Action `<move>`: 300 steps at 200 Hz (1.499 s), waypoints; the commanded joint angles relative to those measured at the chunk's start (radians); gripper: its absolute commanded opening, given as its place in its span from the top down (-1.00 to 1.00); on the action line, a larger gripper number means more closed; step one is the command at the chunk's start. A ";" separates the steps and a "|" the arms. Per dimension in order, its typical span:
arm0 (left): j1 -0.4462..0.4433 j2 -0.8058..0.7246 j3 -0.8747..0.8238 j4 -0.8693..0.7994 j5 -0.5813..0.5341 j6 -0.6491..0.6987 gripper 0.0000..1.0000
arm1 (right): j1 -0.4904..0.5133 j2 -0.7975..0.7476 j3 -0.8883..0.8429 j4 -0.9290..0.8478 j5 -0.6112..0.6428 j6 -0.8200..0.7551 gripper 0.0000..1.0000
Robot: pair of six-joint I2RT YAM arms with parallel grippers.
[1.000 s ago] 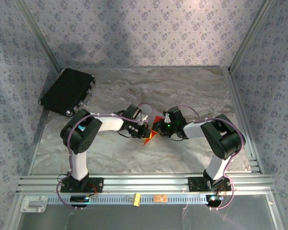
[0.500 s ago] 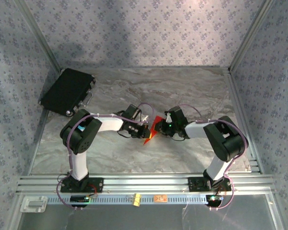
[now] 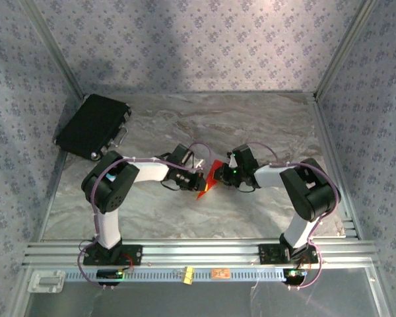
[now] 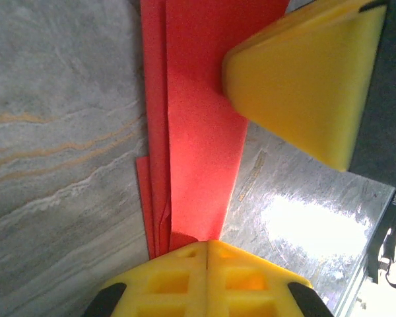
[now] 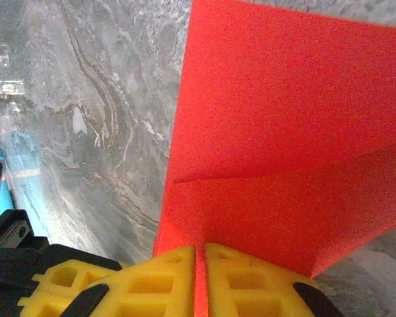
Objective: Fold a paper plane with a square sheet of paper (pick it up from the middle)
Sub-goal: Fold the wing for the fifth time at the center of the table.
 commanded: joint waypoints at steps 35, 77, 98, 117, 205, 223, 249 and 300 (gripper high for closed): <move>-0.005 -0.073 0.005 -0.085 -0.030 0.002 1.00 | -0.004 0.004 -0.004 -0.092 0.063 -0.018 0.78; -0.011 -0.071 0.090 -0.080 0.026 0.009 0.95 | -0.001 0.010 -0.005 -0.090 0.064 -0.010 0.78; -0.021 -0.032 0.121 -0.094 0.033 0.019 0.94 | 0.003 0.010 -0.003 -0.087 0.065 -0.003 0.78; -0.021 0.014 0.139 -0.116 0.013 0.017 0.93 | 0.004 0.005 -0.009 -0.077 0.063 0.002 0.78; -0.025 0.076 0.075 -0.174 -0.064 0.052 1.00 | -0.007 -0.054 -0.001 -0.061 0.039 0.015 0.76; -0.025 0.072 0.054 -0.167 -0.063 0.054 1.00 | -0.019 -0.098 0.019 -0.103 0.053 -0.011 0.75; -0.025 0.070 0.050 -0.161 -0.058 0.055 1.00 | -0.036 -0.166 0.002 -0.104 0.068 -0.023 0.74; -0.023 0.063 0.053 -0.156 -0.052 0.056 1.00 | -0.007 -0.146 -0.036 -0.021 0.033 -0.010 0.74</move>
